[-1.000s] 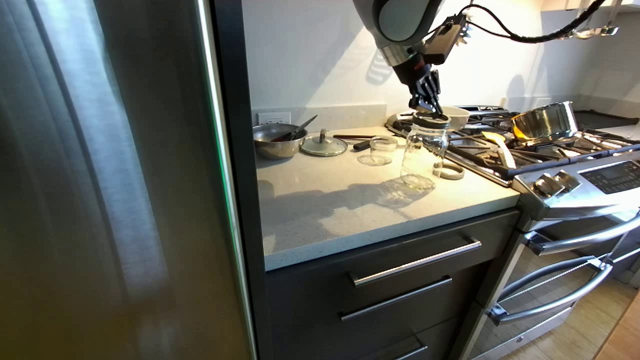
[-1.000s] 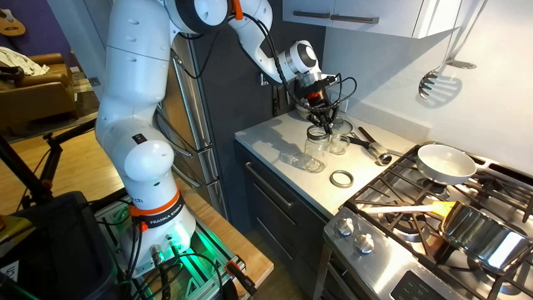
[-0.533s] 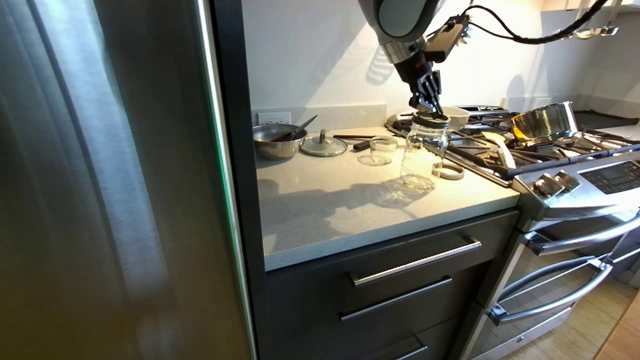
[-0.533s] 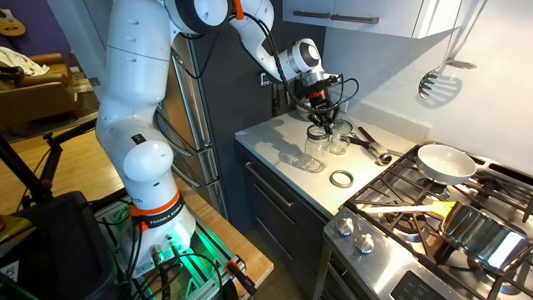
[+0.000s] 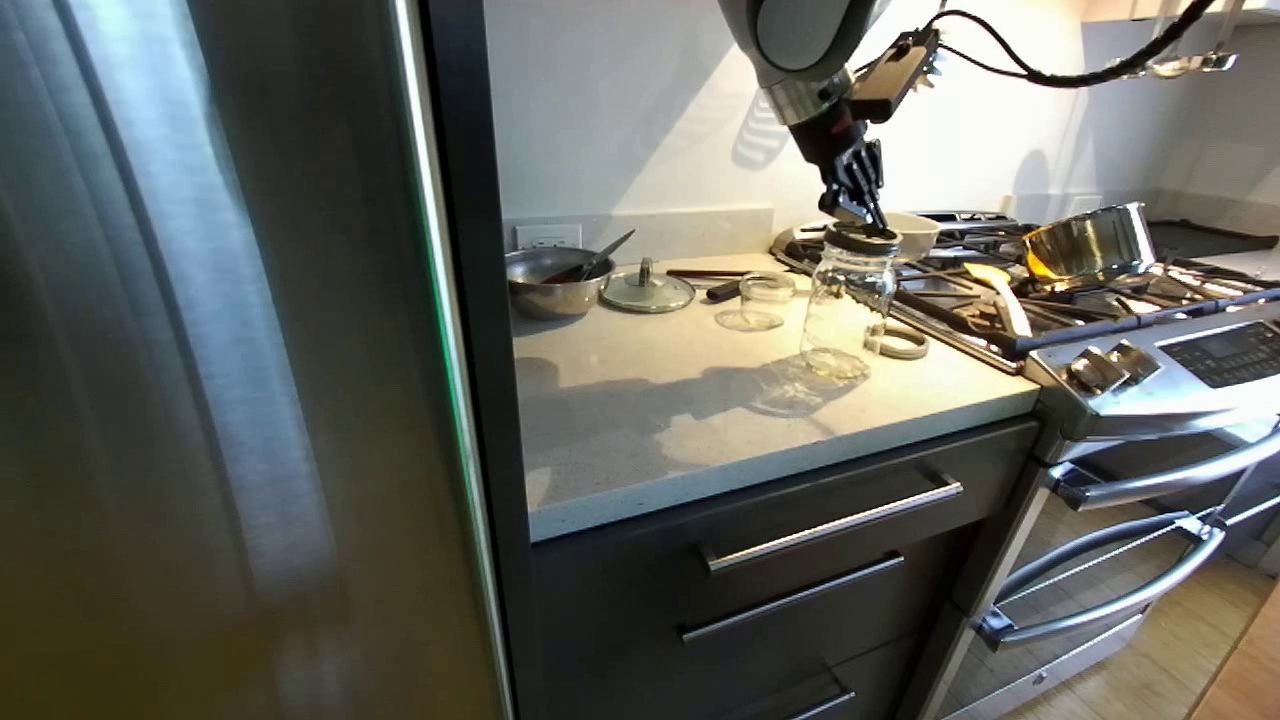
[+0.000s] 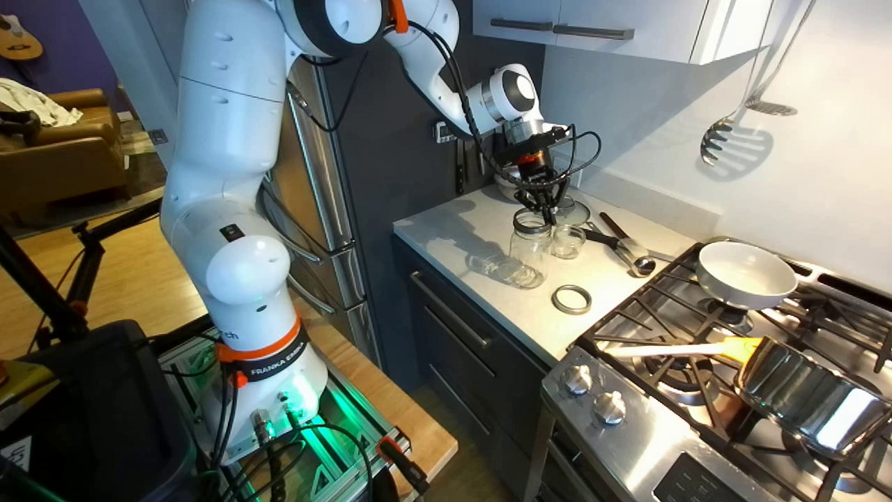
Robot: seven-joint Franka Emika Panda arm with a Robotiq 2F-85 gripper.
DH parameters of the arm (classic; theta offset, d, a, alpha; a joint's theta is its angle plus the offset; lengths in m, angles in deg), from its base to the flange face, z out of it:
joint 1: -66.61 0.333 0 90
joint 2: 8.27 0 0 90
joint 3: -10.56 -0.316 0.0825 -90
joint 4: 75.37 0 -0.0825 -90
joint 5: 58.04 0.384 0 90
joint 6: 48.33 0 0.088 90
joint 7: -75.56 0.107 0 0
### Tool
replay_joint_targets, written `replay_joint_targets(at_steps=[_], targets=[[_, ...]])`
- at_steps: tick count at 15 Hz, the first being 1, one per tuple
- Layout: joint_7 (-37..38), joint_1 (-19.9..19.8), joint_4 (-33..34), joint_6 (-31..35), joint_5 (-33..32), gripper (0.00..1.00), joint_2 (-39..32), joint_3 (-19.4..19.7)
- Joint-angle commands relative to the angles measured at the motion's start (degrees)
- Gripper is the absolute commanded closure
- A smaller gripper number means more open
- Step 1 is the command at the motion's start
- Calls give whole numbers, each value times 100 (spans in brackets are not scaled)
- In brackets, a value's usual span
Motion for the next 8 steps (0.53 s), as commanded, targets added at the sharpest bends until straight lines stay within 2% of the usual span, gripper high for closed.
replay_joint_targets(at_steps=[1,8], targets=[[-167,8,46,-248,85,98,7,-12],[-192,-13,195,-424,106,98,-109,-6]])
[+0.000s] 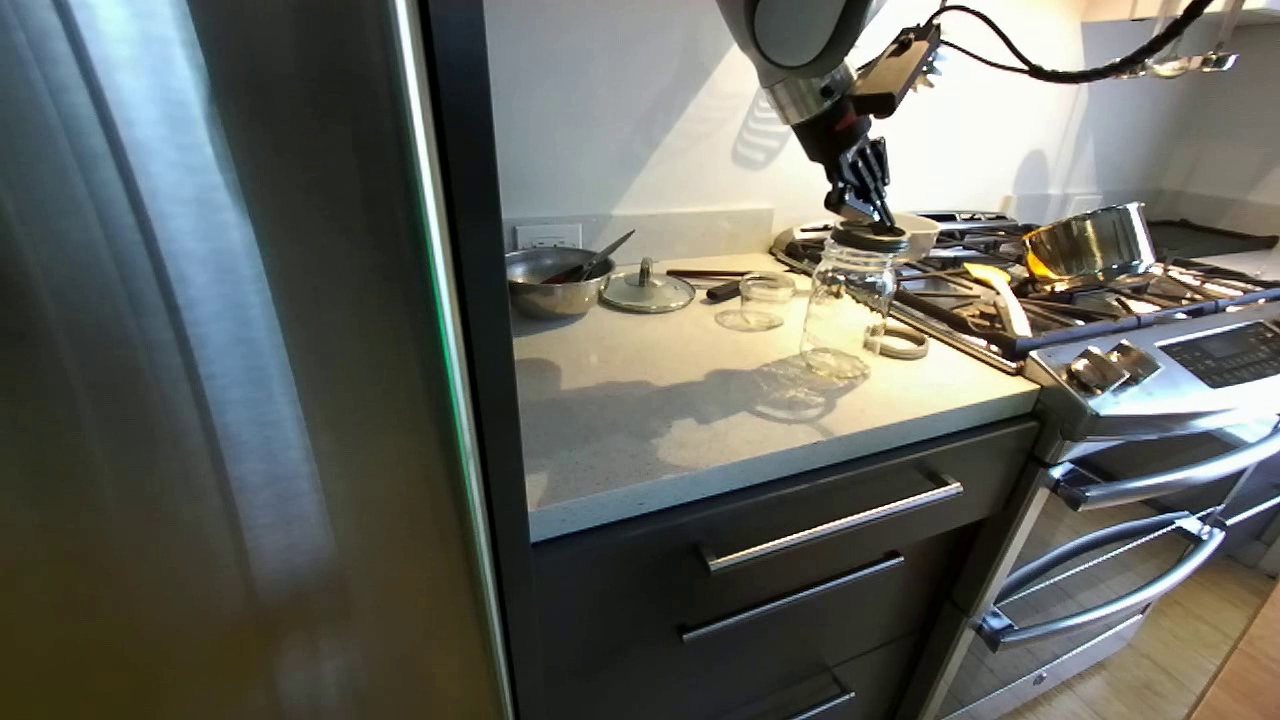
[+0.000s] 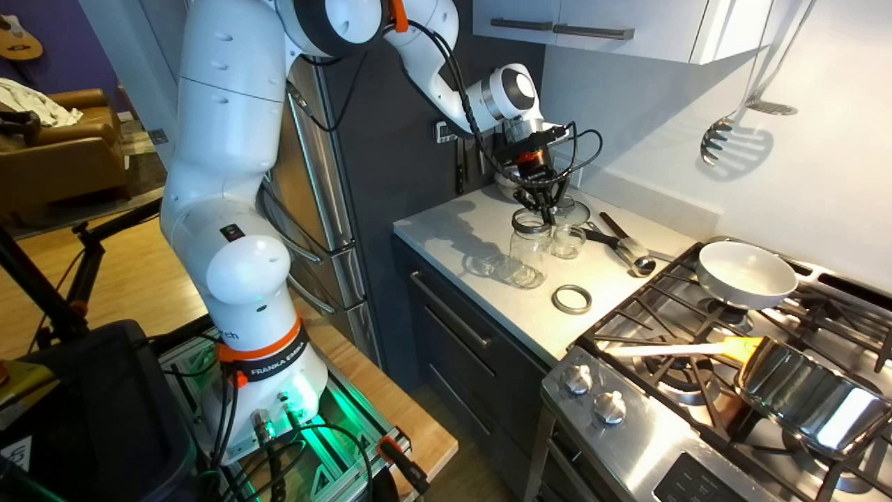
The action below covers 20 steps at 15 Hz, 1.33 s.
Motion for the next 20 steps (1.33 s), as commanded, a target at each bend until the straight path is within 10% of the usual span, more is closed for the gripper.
replay_joint_targets(at_steps=[1,20], targets=[[-58,-20,221,-190,83,98,-160,8],[2,110,570,-474,-5,98,-465,-22]])
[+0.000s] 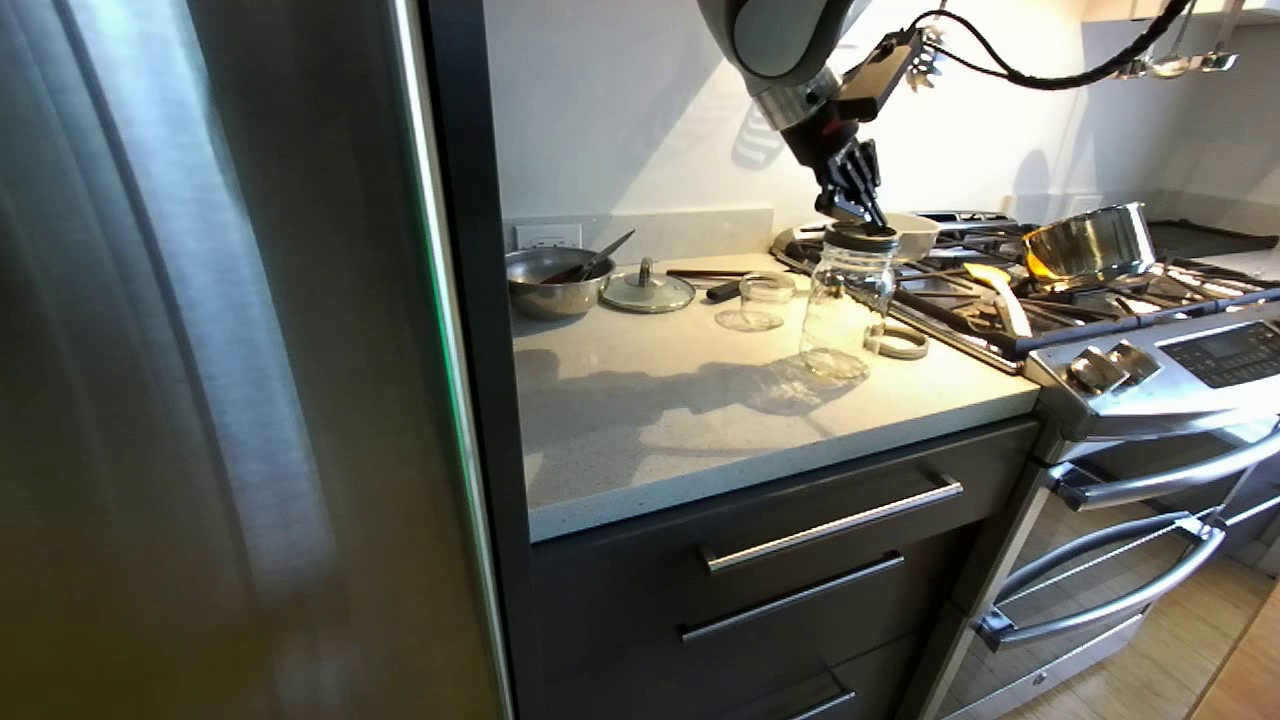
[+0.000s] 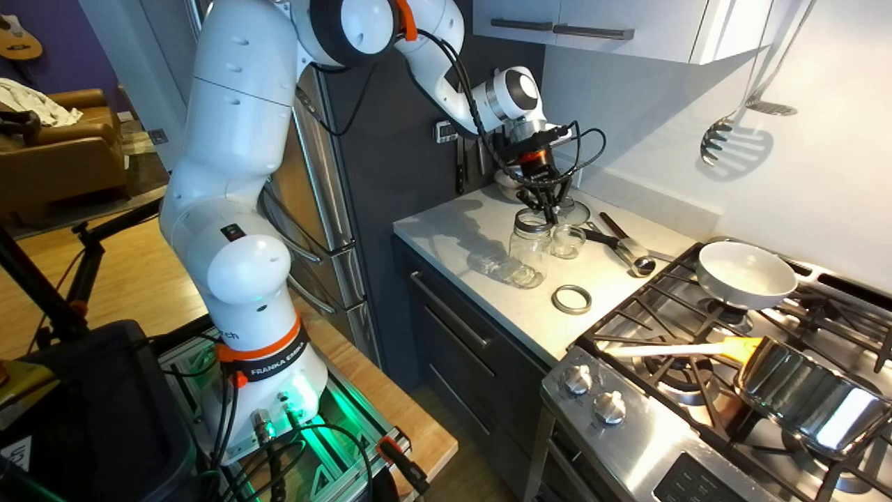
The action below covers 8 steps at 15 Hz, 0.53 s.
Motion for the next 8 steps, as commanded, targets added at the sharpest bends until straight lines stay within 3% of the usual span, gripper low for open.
replay_joint_targets(at_steps=[1,8], targets=[[46,75,42,-138,-25,98,-71,-12],[291,77,-235,47,-78,98,132,15]])
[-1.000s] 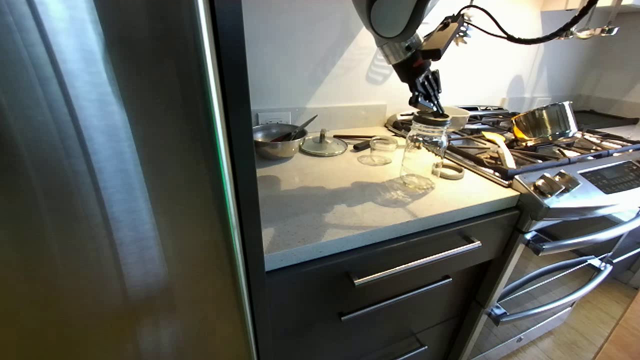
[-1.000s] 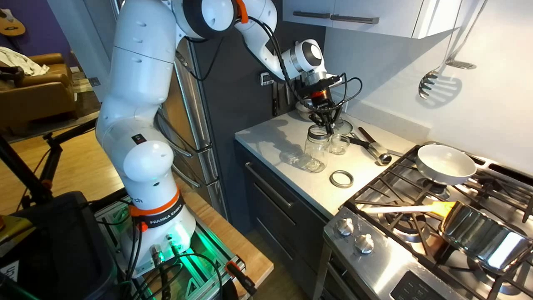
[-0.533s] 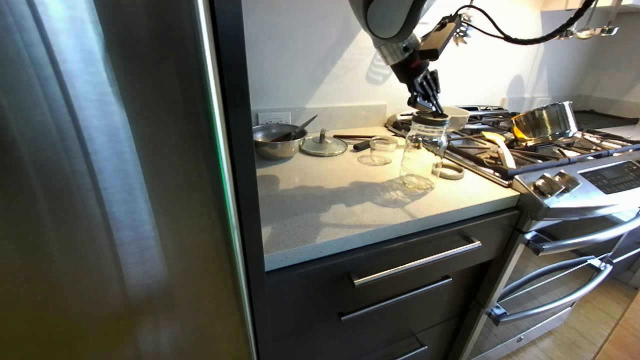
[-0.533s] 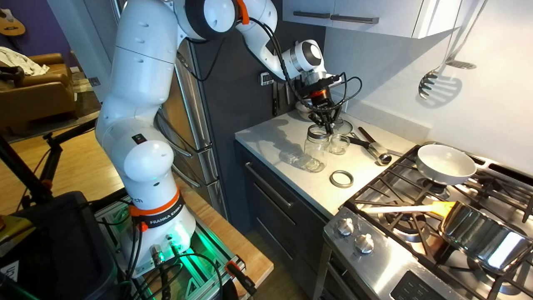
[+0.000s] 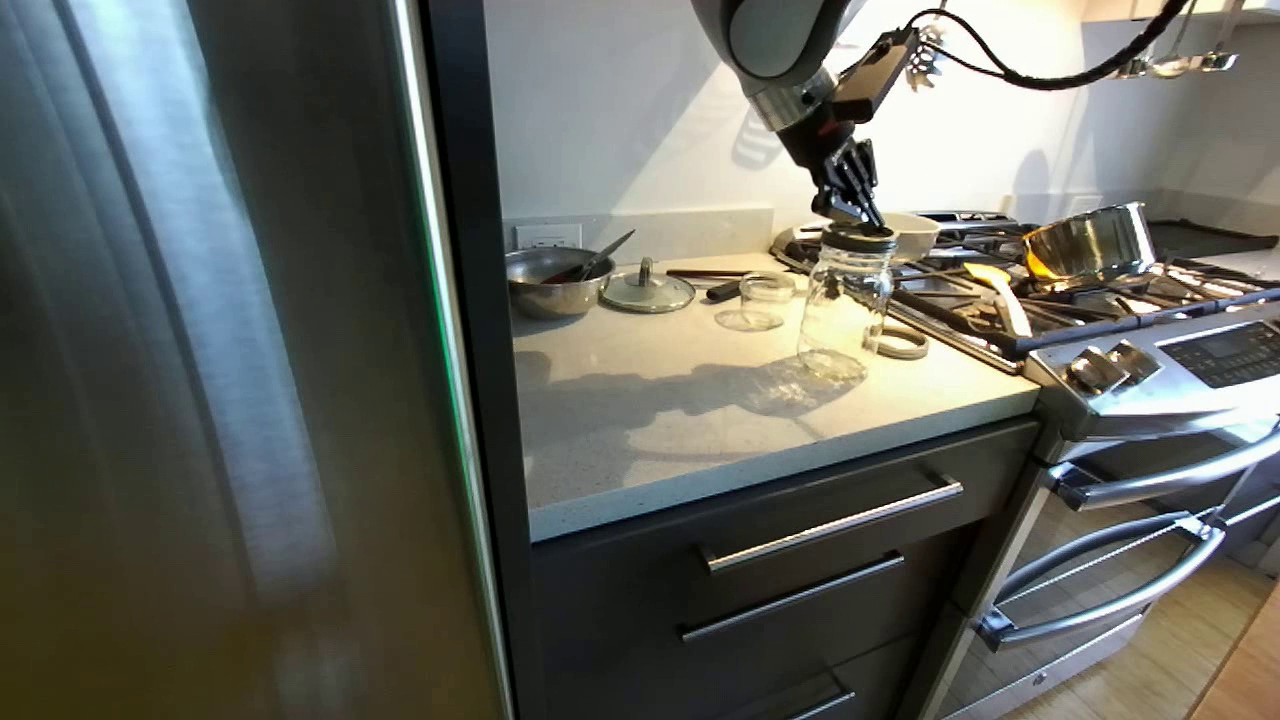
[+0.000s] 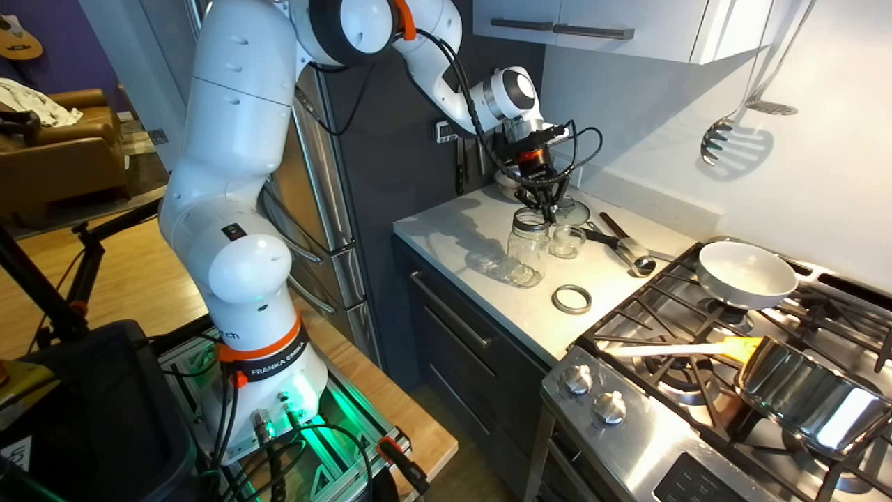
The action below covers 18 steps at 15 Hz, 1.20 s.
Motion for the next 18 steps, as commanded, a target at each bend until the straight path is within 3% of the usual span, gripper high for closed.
replay_joint_targets(at_steps=[1,18], targets=[[205,10,-229,74,-42,98,145,10],[350,-39,-377,223,5,98,183,5]])
